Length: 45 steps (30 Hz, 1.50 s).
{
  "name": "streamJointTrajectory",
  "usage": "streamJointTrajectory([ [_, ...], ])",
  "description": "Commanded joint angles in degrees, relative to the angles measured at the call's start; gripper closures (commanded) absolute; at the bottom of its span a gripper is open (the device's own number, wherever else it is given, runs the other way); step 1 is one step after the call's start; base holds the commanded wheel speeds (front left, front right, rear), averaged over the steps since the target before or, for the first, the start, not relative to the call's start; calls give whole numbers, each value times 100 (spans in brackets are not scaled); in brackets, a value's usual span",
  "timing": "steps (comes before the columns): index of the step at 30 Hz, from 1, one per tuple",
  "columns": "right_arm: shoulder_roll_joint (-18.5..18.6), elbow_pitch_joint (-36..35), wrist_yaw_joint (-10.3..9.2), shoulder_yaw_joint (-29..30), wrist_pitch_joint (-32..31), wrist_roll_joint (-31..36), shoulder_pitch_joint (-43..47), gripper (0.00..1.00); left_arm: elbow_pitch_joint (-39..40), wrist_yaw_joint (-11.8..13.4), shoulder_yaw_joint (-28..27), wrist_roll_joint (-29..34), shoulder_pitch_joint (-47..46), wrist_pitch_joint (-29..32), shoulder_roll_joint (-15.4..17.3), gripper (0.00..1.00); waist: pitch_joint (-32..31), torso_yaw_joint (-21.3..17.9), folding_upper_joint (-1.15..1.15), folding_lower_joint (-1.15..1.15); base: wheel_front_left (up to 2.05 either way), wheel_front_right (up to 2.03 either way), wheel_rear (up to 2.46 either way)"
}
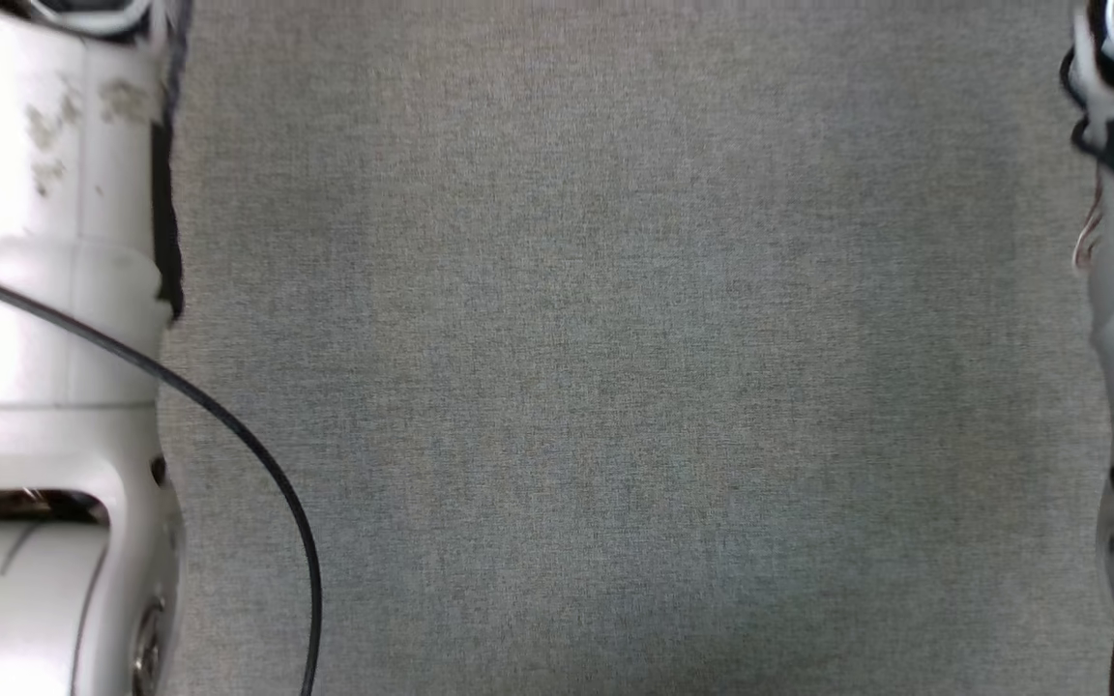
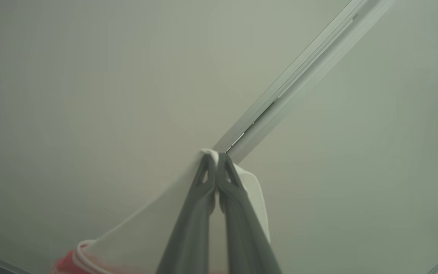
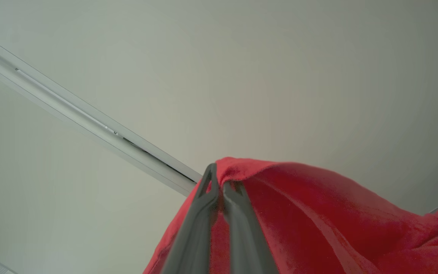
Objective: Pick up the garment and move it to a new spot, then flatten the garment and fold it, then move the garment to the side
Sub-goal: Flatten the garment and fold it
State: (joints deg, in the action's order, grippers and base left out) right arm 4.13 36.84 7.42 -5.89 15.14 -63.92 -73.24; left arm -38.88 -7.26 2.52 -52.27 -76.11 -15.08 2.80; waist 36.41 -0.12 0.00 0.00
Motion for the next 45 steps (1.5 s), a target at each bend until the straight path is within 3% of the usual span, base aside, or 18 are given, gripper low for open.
streamJointTrajectory([
  [1,54,12,13,27,12,-92,189,100,-27,-38,21,-23,175,2,21,100,-149,6,0,0,0,0,0],
  [9,255,19,13,-217,12,-808,1427,100,-330,-39,117,-510,1338,2,19,100,-910,32,0,0,0,0,0],
  [21,562,613,13,-906,-93,-1531,3183,100,-573,-26,537,277,3432,1,25,100,-2292,73,0,0,0,0,0],
  [27,706,768,13,-1352,-122,-1505,3800,100,-646,-26,1136,770,4291,1,28,100,-2758,141,0,0,0,0,0],
  [33,815,925,13,-1674,-93,-1542,4258,100,-766,-26,1790,1156,4957,1,388,100,-3143,191,0,0,0,0,0],
  [45,1006,1151,13,-2208,-617,-1569,4777,100,-842,-26,2848,1023,5747,247,835,100,-3742,183,0,0,0,0,0],
])
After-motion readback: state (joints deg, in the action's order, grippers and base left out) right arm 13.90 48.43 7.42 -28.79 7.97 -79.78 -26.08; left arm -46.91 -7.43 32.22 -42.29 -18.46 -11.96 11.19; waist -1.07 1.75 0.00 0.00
